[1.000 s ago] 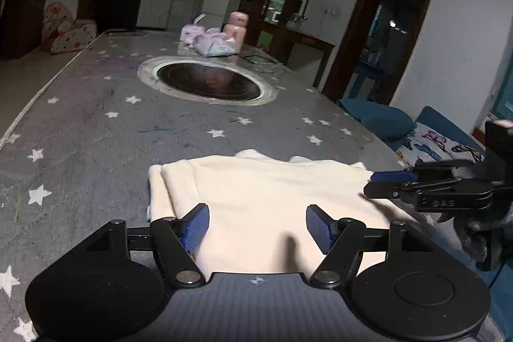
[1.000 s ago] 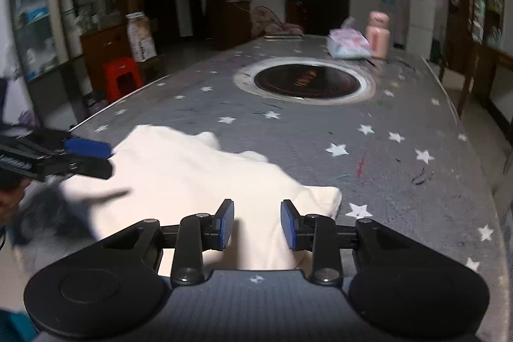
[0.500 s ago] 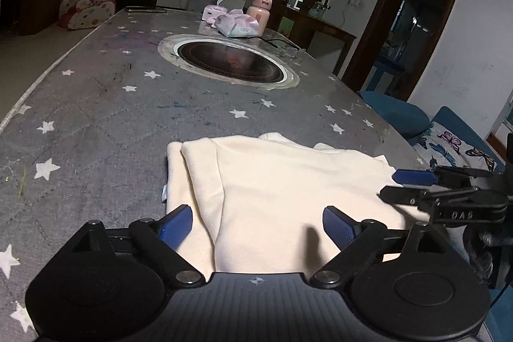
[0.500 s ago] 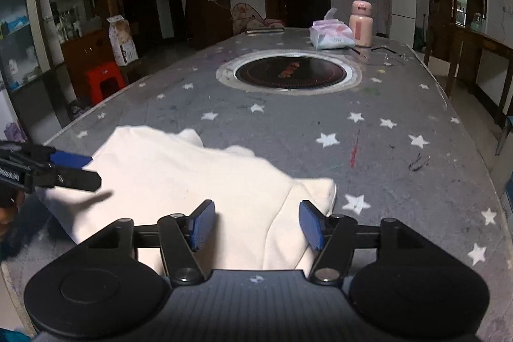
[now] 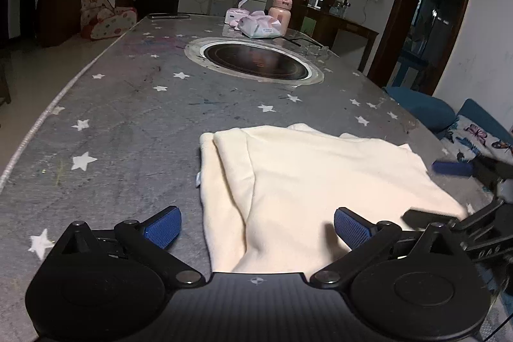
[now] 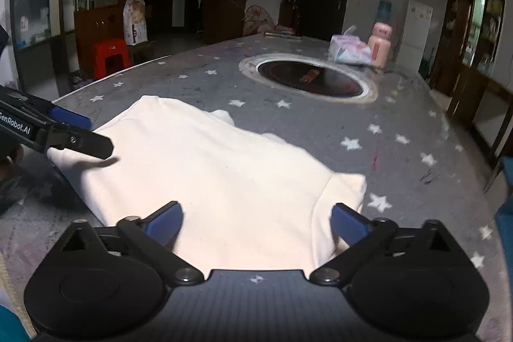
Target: Fold clothes
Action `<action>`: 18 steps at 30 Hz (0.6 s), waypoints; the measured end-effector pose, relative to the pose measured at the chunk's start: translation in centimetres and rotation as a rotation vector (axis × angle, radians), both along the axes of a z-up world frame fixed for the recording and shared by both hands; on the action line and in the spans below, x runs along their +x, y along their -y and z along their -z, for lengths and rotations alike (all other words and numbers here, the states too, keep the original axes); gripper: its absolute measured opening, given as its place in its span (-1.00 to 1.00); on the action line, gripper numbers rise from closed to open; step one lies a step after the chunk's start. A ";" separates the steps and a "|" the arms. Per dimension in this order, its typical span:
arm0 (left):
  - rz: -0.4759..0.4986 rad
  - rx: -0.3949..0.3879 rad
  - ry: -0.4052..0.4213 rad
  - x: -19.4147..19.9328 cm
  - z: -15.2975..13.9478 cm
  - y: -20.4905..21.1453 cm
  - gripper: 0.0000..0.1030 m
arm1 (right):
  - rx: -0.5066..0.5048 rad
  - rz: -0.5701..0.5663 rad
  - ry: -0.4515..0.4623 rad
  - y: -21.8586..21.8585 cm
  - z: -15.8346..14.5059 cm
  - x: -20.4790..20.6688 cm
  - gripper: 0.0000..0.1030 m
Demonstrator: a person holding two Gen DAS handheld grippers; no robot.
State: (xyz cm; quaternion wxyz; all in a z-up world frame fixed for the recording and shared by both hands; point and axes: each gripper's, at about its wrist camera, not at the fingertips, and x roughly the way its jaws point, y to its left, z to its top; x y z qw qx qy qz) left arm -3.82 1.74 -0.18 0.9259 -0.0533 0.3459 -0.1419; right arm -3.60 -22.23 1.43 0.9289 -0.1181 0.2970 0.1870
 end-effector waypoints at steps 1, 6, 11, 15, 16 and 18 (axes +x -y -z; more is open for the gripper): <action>-0.001 0.002 0.001 -0.1 -0.1 0.0 1.00 | -0.009 0.000 0.015 -0.1 -0.3 -0.1 1.00; -0.020 0.025 0.000 -0.7 0.0 -0.3 1.00 | 0.006 -0.023 0.053 -0.9 -1.7 -0.6 1.00; -0.045 0.024 -0.015 -1.3 0.3 -1.1 1.00 | -0.019 -0.089 0.052 -3.4 -1.4 -0.9 1.00; -0.064 0.020 -0.008 -1.7 0.1 -1.7 1.00 | -0.050 -0.136 0.024 -5.3 -0.1 -1.0 1.00; -0.066 0.019 -0.005 -1.8 0.1 -1.8 1.00 | -0.063 -0.139 0.026 -5.6 0.2 -1.1 1.00; -0.068 0.026 0.001 -1.9 0.0 -1.9 1.00 | -0.080 -0.141 0.047 -5.8 0.4 -1.4 1.00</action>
